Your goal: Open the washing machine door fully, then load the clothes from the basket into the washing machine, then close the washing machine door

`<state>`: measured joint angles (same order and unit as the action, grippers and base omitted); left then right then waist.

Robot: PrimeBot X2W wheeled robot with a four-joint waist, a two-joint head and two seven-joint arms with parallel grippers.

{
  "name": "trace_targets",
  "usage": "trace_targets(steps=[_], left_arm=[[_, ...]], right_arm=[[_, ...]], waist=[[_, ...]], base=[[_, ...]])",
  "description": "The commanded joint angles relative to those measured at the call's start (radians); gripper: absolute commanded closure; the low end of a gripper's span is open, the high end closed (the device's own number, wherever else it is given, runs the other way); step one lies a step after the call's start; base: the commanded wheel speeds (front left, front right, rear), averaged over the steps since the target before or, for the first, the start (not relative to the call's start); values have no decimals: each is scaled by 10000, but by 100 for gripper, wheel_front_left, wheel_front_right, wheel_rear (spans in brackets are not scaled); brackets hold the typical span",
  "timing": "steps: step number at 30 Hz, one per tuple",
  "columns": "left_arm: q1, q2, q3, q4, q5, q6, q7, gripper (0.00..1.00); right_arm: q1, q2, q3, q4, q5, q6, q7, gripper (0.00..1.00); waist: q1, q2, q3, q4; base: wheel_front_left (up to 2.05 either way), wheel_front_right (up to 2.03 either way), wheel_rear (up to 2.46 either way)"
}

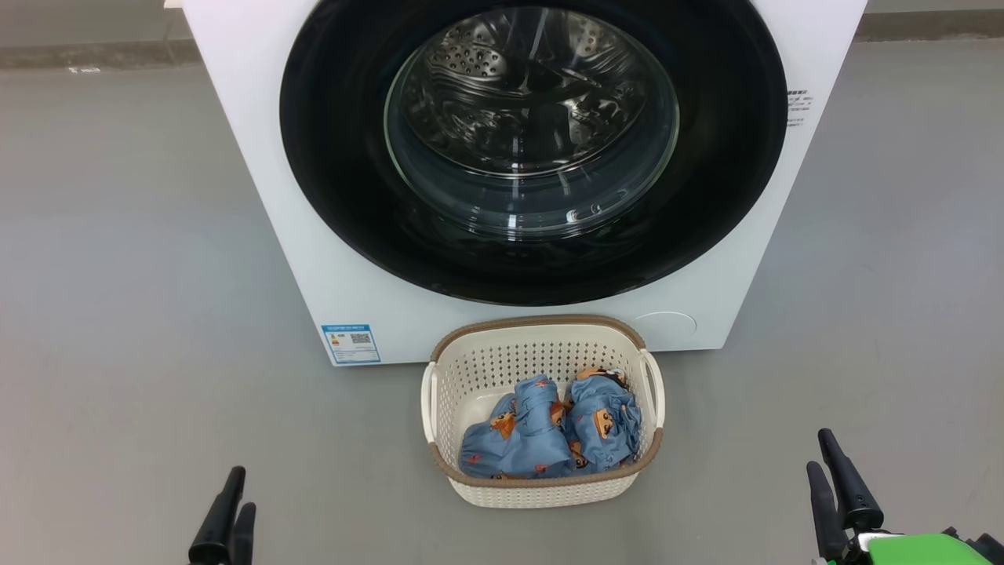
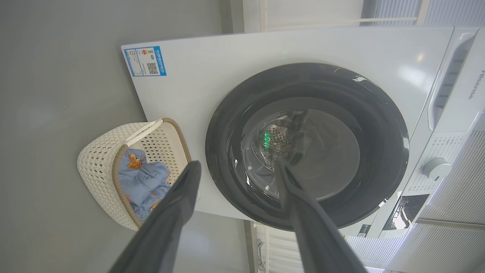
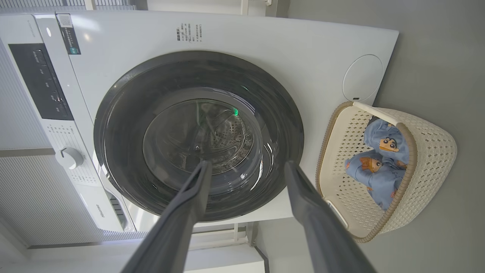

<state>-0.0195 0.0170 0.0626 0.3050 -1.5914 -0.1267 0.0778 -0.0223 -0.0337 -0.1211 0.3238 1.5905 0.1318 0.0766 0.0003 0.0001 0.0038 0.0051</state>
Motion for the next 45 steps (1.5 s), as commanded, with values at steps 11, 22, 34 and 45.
trace_targets(steps=[11, 22, 34, 45], left_arm=[[-154, 232, -95, -575, 1539, -14, -443, 0], [-94, 261, -227, -701, 3056, -17, -736, 0], [4, 261, -379, -910, 4841, -20, -1091, 0], [68, 267, -530, -1100, 6217, -23, -1415, 0]], right_arm=[[-265, -301, 316, -300, -1592, -2, -452, 0], [-275, -480, 554, -206, -2924, -3, -744, 0], [-245, -596, 719, -249, -4362, -4, -1096, 0], [-251, -830, 1044, -190, -5591, -5, -1418, 0]], waist=[[-2, -1, -10, 94], [-2, -1, -9, 154], [-3, -1, -2, 221], [-3, -1, 6, 312]], base=[[0, 0, 0], [0, 0, 0], [0, 0, 0], [0, 0, 0]])
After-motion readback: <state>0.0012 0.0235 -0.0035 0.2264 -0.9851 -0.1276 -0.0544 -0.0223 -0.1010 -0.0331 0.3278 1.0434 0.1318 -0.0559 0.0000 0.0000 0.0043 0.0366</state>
